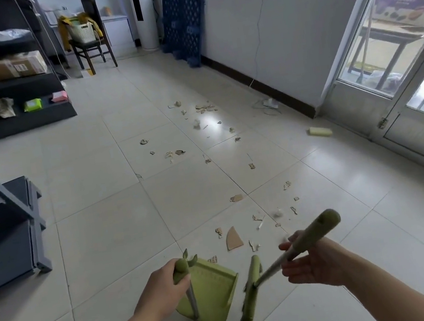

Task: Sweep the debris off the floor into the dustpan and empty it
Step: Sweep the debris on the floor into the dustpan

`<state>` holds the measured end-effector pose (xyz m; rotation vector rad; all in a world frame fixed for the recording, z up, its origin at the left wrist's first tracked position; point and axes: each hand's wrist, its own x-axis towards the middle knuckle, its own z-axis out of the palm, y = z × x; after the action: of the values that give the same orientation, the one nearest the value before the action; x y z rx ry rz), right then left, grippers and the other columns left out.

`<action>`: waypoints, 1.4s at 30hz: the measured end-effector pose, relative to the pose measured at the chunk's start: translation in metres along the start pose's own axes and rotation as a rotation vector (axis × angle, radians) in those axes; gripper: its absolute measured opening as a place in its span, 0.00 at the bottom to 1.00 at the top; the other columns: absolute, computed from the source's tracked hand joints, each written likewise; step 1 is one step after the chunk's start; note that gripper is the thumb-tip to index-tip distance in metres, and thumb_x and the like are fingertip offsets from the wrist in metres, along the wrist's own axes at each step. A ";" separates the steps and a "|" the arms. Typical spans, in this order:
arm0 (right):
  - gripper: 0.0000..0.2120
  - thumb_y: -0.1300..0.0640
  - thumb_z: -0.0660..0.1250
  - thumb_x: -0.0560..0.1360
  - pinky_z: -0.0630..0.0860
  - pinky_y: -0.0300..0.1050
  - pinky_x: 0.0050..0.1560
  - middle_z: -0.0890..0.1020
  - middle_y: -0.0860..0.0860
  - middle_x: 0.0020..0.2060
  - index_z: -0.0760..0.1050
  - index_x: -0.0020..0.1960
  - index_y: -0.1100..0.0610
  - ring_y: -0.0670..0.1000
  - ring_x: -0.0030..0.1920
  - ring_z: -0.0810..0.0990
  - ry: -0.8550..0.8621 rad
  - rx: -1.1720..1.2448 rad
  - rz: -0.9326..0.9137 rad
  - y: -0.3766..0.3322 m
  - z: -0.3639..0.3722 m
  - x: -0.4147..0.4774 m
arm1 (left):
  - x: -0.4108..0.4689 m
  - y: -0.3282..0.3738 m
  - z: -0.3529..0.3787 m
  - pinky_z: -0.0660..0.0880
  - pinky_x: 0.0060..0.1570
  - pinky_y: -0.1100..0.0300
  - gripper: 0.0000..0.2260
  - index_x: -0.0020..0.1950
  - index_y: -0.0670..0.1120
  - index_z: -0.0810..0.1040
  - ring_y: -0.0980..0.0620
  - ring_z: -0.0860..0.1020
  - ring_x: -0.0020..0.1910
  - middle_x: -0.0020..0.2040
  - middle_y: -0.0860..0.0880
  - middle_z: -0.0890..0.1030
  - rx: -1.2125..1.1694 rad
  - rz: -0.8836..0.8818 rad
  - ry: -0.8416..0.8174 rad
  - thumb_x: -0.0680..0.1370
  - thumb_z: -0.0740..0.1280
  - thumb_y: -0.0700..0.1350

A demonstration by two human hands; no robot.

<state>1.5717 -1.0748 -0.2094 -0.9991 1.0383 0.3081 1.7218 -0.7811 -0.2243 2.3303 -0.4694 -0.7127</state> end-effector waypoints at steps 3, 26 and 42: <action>0.14 0.59 0.68 0.72 0.80 0.58 0.50 0.78 0.65 0.40 0.77 0.55 0.65 0.63 0.40 0.80 -0.012 0.094 0.012 0.000 0.002 0.010 | 0.009 -0.003 -0.002 0.67 0.24 0.66 0.02 0.48 0.53 0.75 0.59 0.73 0.33 0.41 0.55 0.78 -0.005 0.002 0.006 0.78 0.64 0.47; 0.05 0.72 0.58 0.73 0.69 0.37 0.18 0.76 0.61 0.31 0.73 0.42 0.72 0.53 0.19 0.73 0.093 -0.059 0.305 0.029 -0.016 0.093 | 0.054 -0.029 -0.003 0.75 0.45 0.64 0.07 0.49 0.60 0.75 0.60 0.79 0.44 0.43 0.55 0.82 0.126 -0.049 -0.026 0.74 0.70 0.49; 0.06 0.69 0.59 0.75 0.68 0.38 0.20 0.78 0.63 0.35 0.70 0.49 0.72 0.54 0.23 0.73 -0.082 -0.294 0.393 -0.040 -0.015 0.156 | 0.091 -0.033 -0.024 0.73 0.45 0.71 0.12 0.48 0.68 0.70 0.62 0.80 0.47 0.47 0.57 0.83 0.156 -0.144 -0.063 0.73 0.69 0.52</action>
<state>1.6687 -1.1438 -0.3194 -1.0289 1.1319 0.8371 1.8127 -0.7904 -0.2641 2.5135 -0.4012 -0.8465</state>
